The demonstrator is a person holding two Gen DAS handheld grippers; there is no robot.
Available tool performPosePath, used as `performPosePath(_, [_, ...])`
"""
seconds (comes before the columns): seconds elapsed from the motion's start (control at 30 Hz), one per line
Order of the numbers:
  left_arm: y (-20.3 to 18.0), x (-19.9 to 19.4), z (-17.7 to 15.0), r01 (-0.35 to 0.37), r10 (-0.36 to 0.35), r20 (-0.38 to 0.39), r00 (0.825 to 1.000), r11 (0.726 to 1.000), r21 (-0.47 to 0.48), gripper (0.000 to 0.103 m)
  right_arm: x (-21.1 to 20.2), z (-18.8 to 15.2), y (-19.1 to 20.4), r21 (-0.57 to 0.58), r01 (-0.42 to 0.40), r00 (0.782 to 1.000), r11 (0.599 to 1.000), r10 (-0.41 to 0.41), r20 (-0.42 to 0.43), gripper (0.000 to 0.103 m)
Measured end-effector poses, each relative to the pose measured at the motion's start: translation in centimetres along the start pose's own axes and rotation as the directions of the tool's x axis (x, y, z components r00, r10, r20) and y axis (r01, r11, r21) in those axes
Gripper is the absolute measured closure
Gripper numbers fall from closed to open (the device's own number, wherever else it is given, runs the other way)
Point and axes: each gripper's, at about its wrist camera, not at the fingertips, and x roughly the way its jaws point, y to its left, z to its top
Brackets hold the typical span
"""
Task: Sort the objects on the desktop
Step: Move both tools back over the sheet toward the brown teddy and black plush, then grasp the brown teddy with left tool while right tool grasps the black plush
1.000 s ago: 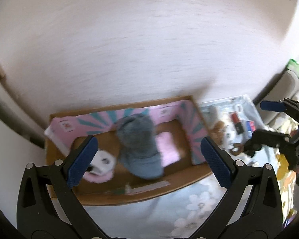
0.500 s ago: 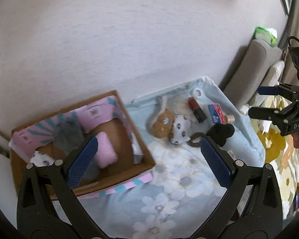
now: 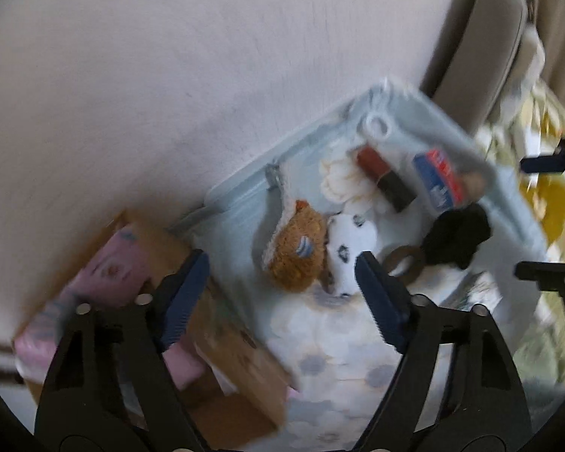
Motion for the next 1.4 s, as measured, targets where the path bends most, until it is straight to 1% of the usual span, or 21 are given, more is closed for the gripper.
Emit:
performPosePath(0.1, [0.0,2.2,0.8,-0.016,0.022,-0.084,0.996,0.997,0.072,0.027,1.0,-0.2,-0.1,-0.036,-0.011,1.0,0.999,0.01,-0.018,0.003])
performPosePath(0.2, [0.0,3.4,1.4,-0.029,0.043,-0.119,0.992,0.993,0.116,0.027,1.7,-0.1,-0.2,-0.071,-0.022,0.999,0.997,0.021,-0.024,0.003])
performPosePath(0.27, [-0.2,4.2,1.7,-0.023,0.043,-0.148,0.988,0.991,0.134,0.027,2.3,0.1,-0.1,-0.097,-0.029,0.999,0.995,0.027,-0.032,0.003])
performPosePath(0.33, [-0.5,5.4,1.9,-0.017,0.047,-0.194,0.98,0.988,0.155,0.027,2.9,0.3,0.1,-0.12,-0.033,0.999,0.992,0.028,-0.044,0.003])
performPosePath(0.4, [-0.8,6.2,1.8,-0.014,0.052,-0.212,0.976,0.984,0.176,0.027,3.7,0.5,0.3,-0.145,-0.026,0.998,0.989,0.018,-0.054,0.003])
performPosePath(0.43, [-1.0,6.6,1.8,-0.037,0.08,-0.218,0.973,0.98,0.195,0.027,4.0,0.5,0.3,-0.155,-0.024,0.998,0.988,0.015,-0.059,0.005])
performPosePath(0.47, [-1.2,6.9,1.8,-0.051,0.1,-0.223,0.97,0.975,0.215,0.027,4.3,0.5,0.3,-0.161,-0.027,0.998,0.987,0.017,-0.065,0.009])
performPosePath(0.5, [-1.4,7.0,1.8,-0.04,0.092,-0.224,0.97,0.973,0.228,0.027,4.7,0.4,0.3,-0.163,-0.034,0.997,0.986,0.022,-0.075,0.011])
performPosePath(0.57, [-1.3,7.5,1.9,0.005,0.047,-0.247,0.968,0.979,0.204,0.027,5.3,0.4,0.3,-0.163,-0.047,0.995,0.986,0.033,-0.091,0.018])
performPosePath(0.6, [-1.3,7.7,1.9,0.006,0.046,-0.25,0.967,0.979,0.202,0.027,5.6,0.3,0.3,-0.165,-0.053,0.995,0.985,0.037,-0.098,0.02])
performPosePath(0.67, [-1.3,8.1,1.9,0.009,0.046,-0.256,0.966,0.978,0.21,0.027,6.2,0.1,0.4,-0.175,-0.061,0.993,0.983,0.041,-0.114,0.031])
performPosePath(0.73, [-1.3,8.4,1.9,0.03,0.026,-0.266,0.964,0.979,0.204,0.028,6.6,-0.2,0.7,-0.193,-0.064,0.991,0.979,0.039,-0.13,0.035])
performPosePath(0.8, [-1.2,8.5,1.8,0.051,0.006,-0.275,0.961,0.978,0.201,0.03,7.0,-0.5,1.0,-0.214,-0.059,0.991,0.975,0.03,-0.132,0.037])
performPosePath(0.9, [-0.9,8.6,1.5,0.085,-0.028,-0.289,0.957,0.979,0.186,0.036,7.2,-0.7,1.3,-0.23,-0.056,0.991,0.971,0.026,-0.13,0.038])
performPosePath(0.97, [-0.9,8.7,1.3,0.116,-0.059,-0.297,0.953,0.977,0.177,0.046,7.2,-0.6,1.4,-0.239,-0.063,0.992,0.969,0.034,-0.121,0.047])
performPosePath(1.0, [-1.0,8.8,1.2,0.134,-0.076,-0.303,0.95,0.975,0.175,0.048,7.1,-0.6,1.5,-0.242,-0.064,0.992,0.968,0.036,-0.119,0.049])
performPosePath(1.07, [-1.2,9.0,1.0,0.15,-0.09,-0.31,0.947,0.973,0.176,0.059,7.2,-0.5,1.7,-0.258,-0.056,0.993,0.964,0.028,-0.11,0.062])
performPosePath(1.1, [-1.2,9.0,0.8,0.169,-0.111,-0.314,0.943,0.972,0.164,0.064,7.2,-0.5,1.7,-0.264,-0.055,0.994,0.963,0.027,-0.109,0.067])
performPosePath(1.13, [-1.2,9.0,0.8,0.184,-0.129,-0.315,0.94,0.971,0.151,0.072,7.3,-0.5,1.8,-0.264,-0.06,0.993,0.963,0.03,-0.117,0.076])
performPosePath(1.23, [-1.1,8.6,0.5,0.171,-0.121,-0.299,0.946,0.974,0.146,0.073,7.4,-0.6,1.8,-0.262,-0.054,0.993,0.964,0.024,-0.115,0.085])
performPosePath(1.4, [-0.8,7.4,-0.1,0.152,-0.104,-0.276,0.956,0.976,0.157,0.074,6.1,-0.5,1.8,-0.248,-0.058,0.996,0.967,0.04,-0.076,0.088])
